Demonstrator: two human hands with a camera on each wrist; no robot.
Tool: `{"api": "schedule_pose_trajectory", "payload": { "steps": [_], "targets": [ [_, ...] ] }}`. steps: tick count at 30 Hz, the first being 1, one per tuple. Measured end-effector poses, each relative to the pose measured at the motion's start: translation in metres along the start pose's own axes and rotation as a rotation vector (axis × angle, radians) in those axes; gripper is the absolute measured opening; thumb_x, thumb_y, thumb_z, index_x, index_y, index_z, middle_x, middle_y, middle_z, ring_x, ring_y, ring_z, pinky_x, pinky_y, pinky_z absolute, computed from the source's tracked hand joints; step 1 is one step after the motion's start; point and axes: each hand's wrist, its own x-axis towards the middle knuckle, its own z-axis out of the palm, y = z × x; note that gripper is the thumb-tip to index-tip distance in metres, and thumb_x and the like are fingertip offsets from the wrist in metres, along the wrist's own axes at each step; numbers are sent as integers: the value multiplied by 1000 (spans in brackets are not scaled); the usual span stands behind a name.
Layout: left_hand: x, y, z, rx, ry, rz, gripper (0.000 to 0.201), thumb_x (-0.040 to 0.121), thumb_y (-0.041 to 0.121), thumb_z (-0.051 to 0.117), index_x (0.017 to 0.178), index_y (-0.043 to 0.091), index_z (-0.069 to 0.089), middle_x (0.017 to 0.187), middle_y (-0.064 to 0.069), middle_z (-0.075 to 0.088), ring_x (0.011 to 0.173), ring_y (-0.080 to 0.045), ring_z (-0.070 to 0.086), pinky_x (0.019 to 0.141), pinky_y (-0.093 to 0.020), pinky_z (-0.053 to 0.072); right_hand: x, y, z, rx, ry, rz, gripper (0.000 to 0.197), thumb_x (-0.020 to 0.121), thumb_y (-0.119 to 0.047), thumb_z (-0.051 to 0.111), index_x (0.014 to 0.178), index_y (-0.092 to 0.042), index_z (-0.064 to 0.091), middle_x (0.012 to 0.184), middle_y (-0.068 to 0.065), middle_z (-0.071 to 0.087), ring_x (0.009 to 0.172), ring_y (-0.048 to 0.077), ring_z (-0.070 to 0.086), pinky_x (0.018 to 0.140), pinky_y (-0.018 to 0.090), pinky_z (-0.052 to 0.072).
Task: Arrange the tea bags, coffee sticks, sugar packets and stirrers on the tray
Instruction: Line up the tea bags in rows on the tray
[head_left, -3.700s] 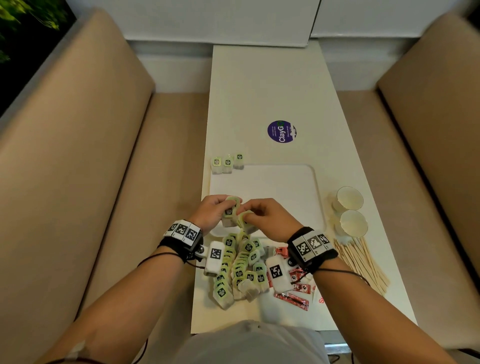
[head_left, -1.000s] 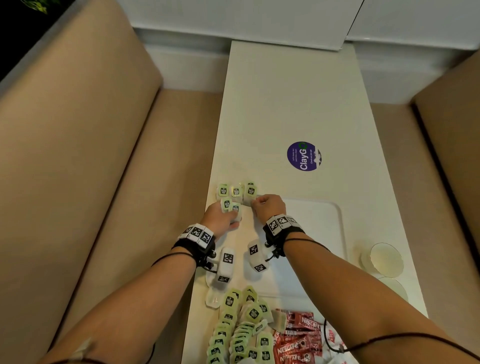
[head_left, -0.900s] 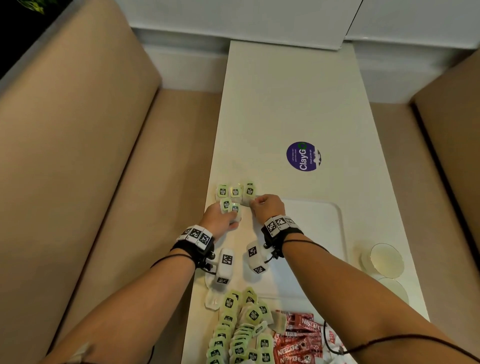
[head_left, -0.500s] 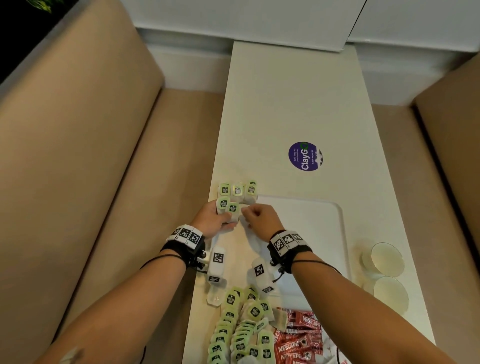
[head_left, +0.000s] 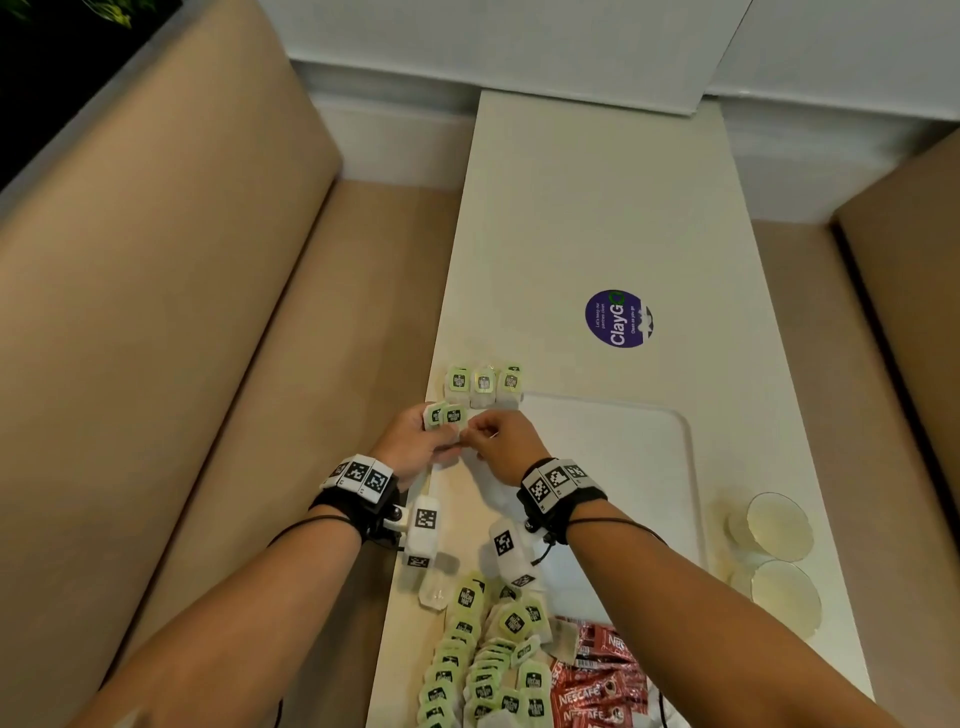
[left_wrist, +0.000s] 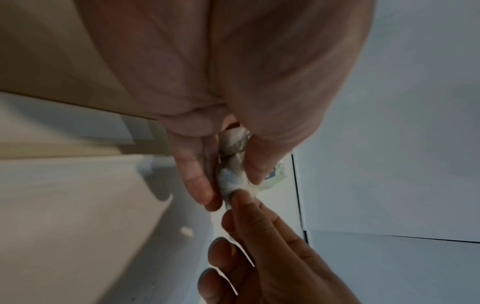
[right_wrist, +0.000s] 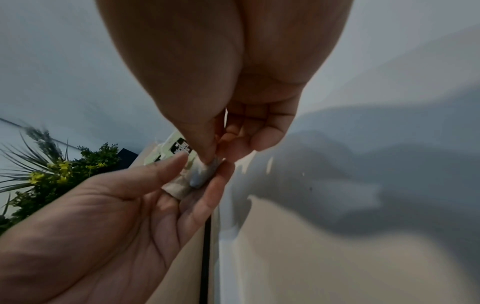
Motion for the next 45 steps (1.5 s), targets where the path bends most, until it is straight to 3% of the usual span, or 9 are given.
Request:
{"api": "schedule_pose_trajectory", "payload": {
  "steps": [3,13,16,19,21,29,32,37,45],
  "targets": [
    [-2,1,-3,-46,39,-9,28,96,-9,52,111,11,64,104,-10,75,93,-27,73,87,-37,59,8,0,-5,-8,52,28,11,95,-22,68,85,-18,72,82,3,72,79,21,69,83,38,58],
    [-3,-13,-27,162,183,23,28,97,-3,54,104,20,67,106,-3,72,105,-20,66,75,-23,48,27,-10,5,-27,124,180,20,92,-24,68,72,-22,71,70,-5,66,68,10,58,67,20,43],
    [-5,-12,-30,182,202,23,28,95,0,60,100,27,67,100,-3,69,87,-15,65,74,-25,51,32,-14,10,-37,150,228,37,90,-21,66,53,-19,60,51,-9,52,53,11,49,57,19,41],
    [-6,-11,-30,184,218,54,23,92,3,68,101,25,67,96,-5,72,81,-18,67,75,-37,55,35,-18,12,-78,152,237,31,90,-23,64,66,-5,70,58,1,55,57,18,51,58,28,48],
    [-6,-10,-29,196,202,97,21,91,3,69,101,21,69,92,-4,73,73,-12,66,69,-31,53,35,-19,12,-87,159,233,30,89,-23,63,72,-1,71,63,4,59,61,21,54,63,33,52],
    [-5,-2,-24,222,165,167,27,90,-1,67,98,25,69,84,9,76,74,-1,69,68,-17,52,8,-12,10,15,140,102,30,98,-37,61,70,-25,60,69,-8,61,64,6,54,64,23,41],
    [-5,-1,-17,191,156,181,21,89,0,71,96,20,69,85,3,75,70,-3,66,64,-17,51,-7,-5,13,54,45,25,42,101,-42,54,80,-9,70,75,5,69,66,19,59,72,34,51],
    [-4,0,-5,179,98,191,22,85,-4,73,98,13,68,90,-2,75,82,-10,70,75,-18,55,-14,11,18,134,33,-42,31,95,-49,64,85,-22,73,73,-4,68,64,10,56,73,43,55],
    [0,-1,-4,240,109,215,21,84,7,78,104,11,70,96,-7,72,87,-16,66,85,-28,56,-7,17,-3,64,93,-11,23,99,-33,63,77,-29,70,64,-13,61,58,1,52,66,22,43]
  ]
}}
